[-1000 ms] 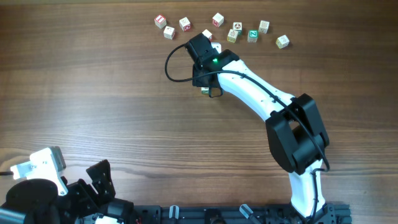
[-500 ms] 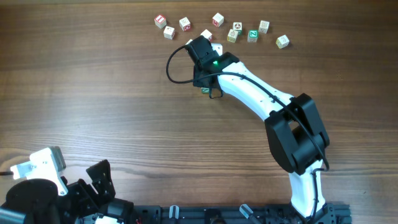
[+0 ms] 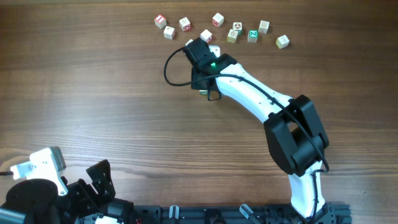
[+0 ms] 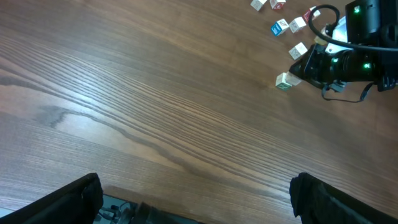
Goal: Form a tower
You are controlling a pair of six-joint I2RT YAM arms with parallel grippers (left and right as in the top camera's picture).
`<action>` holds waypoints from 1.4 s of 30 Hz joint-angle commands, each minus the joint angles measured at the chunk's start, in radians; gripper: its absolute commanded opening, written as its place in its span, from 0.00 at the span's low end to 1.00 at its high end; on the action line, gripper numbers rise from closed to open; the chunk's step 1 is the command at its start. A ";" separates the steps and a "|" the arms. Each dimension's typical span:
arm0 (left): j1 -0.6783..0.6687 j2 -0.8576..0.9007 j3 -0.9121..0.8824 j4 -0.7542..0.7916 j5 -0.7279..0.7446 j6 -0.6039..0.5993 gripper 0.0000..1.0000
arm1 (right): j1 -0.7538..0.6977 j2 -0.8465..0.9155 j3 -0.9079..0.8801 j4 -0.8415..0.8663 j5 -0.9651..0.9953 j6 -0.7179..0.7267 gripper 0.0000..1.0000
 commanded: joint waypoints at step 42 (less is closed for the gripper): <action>0.004 -0.003 0.000 0.000 -0.012 -0.005 1.00 | 0.073 -0.059 -0.130 0.136 0.156 0.053 0.31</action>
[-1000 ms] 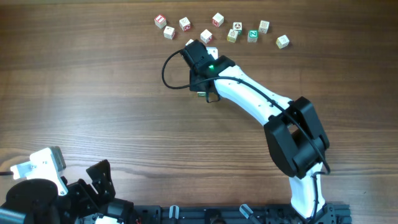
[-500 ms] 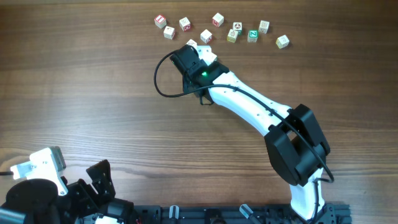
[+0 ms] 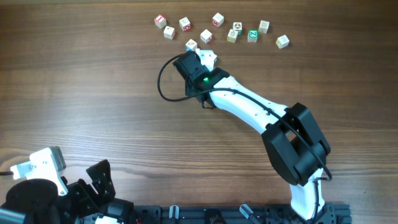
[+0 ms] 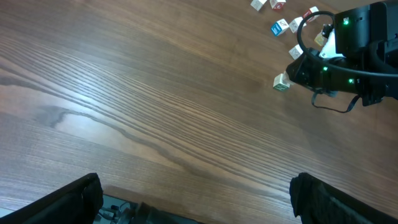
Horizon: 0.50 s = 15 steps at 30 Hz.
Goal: Form a tower
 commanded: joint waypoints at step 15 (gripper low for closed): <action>0.004 -0.003 0.000 0.000 -0.012 -0.006 1.00 | -0.006 0.000 -0.043 0.057 -0.005 0.008 0.67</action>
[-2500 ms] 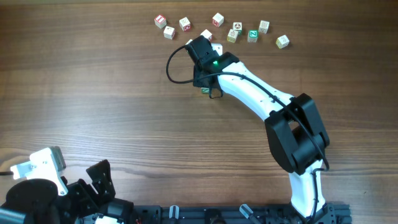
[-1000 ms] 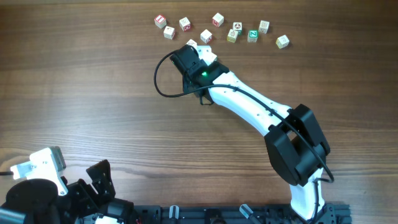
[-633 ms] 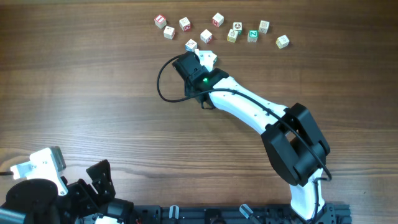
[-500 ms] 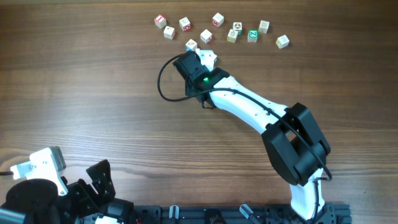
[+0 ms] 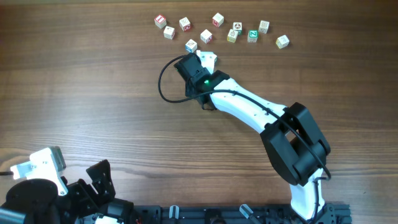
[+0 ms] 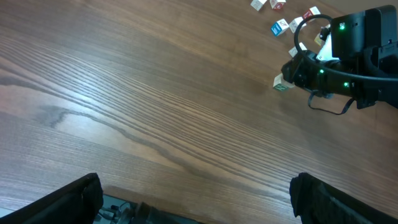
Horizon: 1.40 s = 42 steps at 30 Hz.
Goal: Form a tower
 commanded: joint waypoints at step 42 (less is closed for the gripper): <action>0.004 -0.003 0.000 0.000 -0.012 -0.006 1.00 | -0.048 0.085 0.006 -0.045 -0.105 -0.050 0.33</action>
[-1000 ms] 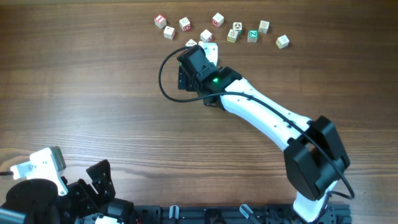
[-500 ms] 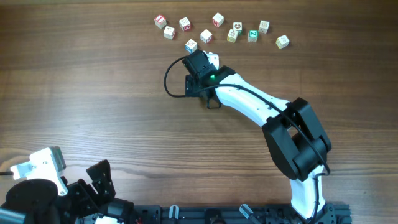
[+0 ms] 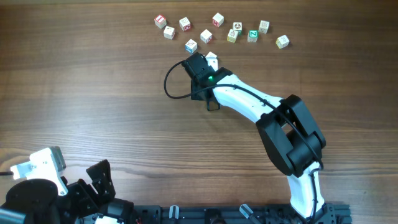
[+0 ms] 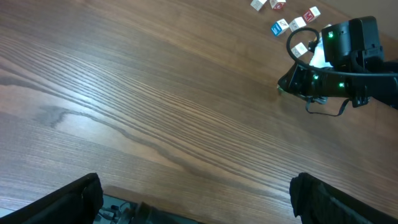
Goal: Form a tower
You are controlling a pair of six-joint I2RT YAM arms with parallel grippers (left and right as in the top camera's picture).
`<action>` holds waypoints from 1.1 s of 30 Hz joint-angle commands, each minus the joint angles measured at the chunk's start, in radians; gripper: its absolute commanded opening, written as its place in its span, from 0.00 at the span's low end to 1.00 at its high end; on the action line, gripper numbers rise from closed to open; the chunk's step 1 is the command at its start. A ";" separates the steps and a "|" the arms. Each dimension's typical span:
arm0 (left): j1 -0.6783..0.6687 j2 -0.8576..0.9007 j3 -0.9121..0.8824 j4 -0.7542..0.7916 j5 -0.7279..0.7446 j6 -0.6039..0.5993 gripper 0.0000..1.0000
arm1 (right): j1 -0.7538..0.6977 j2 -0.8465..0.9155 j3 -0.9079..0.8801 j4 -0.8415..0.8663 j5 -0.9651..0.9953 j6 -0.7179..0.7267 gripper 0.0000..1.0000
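Several small wooden letter blocks (image 3: 217,19) lie in a loose row at the far edge of the table (image 3: 93,93). My right gripper (image 3: 210,101) reaches in just in front of the row's left part, its black wrist head over the fingers. In the left wrist view the right gripper (image 4: 287,87) points left. Only a sliver of a pale block (image 4: 279,91) shows at its tip, and the fingers are hidden. The left gripper (image 4: 196,202) stands open over bare wood near the front left corner, holding nothing.
A blue-marked block (image 3: 191,45) and a white block (image 3: 211,58) lie right beside the right wrist. A black cable loop (image 3: 169,81) hangs off that wrist to the left. The left arm's base (image 3: 37,186) fills the front left corner.
The right wrist has shifted a little to the right. In the left wrist view the green-marked block that stood plainly at its tip is now almost covered by the gripper. The left arm has not moved.
At first the right wrist hung against the block row, covering some blocks, with a green-marked block at its fingertips. Then it stood a bit nearer the front and left, uncovering the blue-marked block. The green-marked block stayed at its tip and is now nearly hidden there.
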 commanded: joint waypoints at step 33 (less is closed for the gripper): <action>0.004 -0.003 0.000 0.000 -0.012 -0.006 1.00 | 0.007 0.016 0.005 0.008 0.027 0.004 0.35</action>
